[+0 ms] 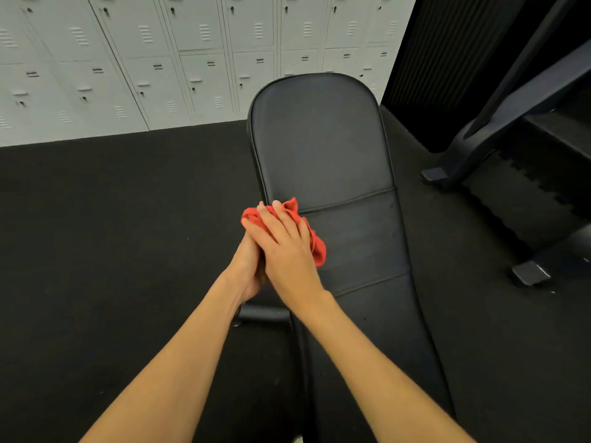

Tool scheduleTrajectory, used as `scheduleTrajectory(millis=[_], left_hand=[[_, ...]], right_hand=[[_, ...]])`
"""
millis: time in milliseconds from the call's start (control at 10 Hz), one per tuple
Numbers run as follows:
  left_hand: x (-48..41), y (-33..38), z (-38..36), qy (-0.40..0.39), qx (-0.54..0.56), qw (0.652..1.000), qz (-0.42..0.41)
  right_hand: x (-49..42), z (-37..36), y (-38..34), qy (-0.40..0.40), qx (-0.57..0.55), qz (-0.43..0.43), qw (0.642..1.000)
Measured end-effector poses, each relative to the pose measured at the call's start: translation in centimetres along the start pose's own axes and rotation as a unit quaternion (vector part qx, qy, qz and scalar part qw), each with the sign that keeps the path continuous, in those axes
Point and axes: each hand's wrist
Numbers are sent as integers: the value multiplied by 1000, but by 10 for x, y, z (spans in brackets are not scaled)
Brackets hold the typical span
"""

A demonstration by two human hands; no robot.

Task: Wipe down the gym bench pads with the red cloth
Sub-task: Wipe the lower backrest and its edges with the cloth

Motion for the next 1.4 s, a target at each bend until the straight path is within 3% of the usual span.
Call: scheduleTrajectory(millis=[100,200,300,400,500,700,800,900,1000,1100,1200,1300,1400], left_hand=[[13,20,7,-104,120,987,21],[1,14,9,-93,129,987,6],[0,7,6,-97,120,988,1],[-3,6,6,-88,128,988,-1],[-5,4,2,-64,127,990,-3],[-2,5,3,-67,126,990,12],[0,3,6,-100,111,989,10],[5,1,-6,-101,88,991,-29],[8,0,-17,-39,83,991,-100],[5,-3,-19,-22,72,991,-115],[1,-7,-17,-23,57,992,-115],[0,-7,-18,-24,54,992,-115],[0,-7,-20,-16,51,992,-115]], right_hand=[[-22,39,39,67,79,167,980],[-36,75,65,144,32,114,983],[-42,90,103,233,-37,-66,969],[-47,89,104,318,-161,-220,908],[-43,67,71,330,-152,-230,903],[23,7,16,171,-80,-31,982],[41,11,32,87,-58,69,992],[34,38,68,78,2,95,992],[22,66,109,122,-15,-1,992],[10,87,144,190,-81,-129,970],[-5,92,147,237,-179,-238,925],[-12,81,118,323,-223,-280,876],[-3,53,85,306,-187,-245,901]])
Point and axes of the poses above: each hand's wrist, its own x-axis away from the middle knuckle, its own z-axis out of the back of the hand, y = z × x, and after that the axes turned 7 degrees about -z, right-handed
